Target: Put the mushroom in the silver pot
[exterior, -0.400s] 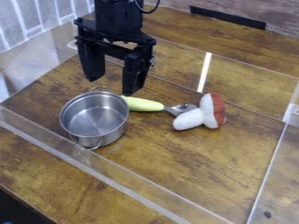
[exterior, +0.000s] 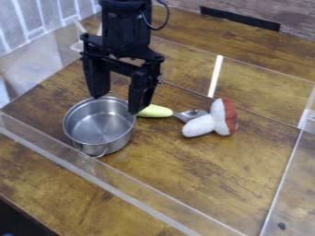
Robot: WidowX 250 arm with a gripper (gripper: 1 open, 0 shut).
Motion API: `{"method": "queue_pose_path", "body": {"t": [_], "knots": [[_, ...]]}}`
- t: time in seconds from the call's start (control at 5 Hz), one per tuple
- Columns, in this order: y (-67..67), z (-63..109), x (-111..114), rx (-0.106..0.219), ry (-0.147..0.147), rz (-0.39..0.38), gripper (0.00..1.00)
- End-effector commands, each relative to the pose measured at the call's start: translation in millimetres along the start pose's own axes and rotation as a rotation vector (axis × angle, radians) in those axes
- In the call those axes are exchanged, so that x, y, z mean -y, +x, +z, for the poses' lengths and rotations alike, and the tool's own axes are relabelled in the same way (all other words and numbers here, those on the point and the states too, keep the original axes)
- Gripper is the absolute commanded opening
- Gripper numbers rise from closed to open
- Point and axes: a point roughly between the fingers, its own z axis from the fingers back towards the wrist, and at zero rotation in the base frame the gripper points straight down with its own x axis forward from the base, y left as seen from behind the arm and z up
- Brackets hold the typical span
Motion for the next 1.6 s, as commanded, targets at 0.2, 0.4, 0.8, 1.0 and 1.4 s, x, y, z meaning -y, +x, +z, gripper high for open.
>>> {"method": "queue_pose_path", "body": {"t": [0.2,0.4,0.8,1.0,1.4], "knots": [[6.6,-6.8,13,0.007,-0.003,-0.068,1.00],[24.0,-7.2,30,0.040,0.013,-0.185,1.00],[56.8,-2.0,66,0.099,0.052,-0.403,1.00],[75.6,1.9,77,0.131,0.069,-0.474,1.00],[110.5,1.0,69,0.167,0.080,-0.373,1.00]]}}
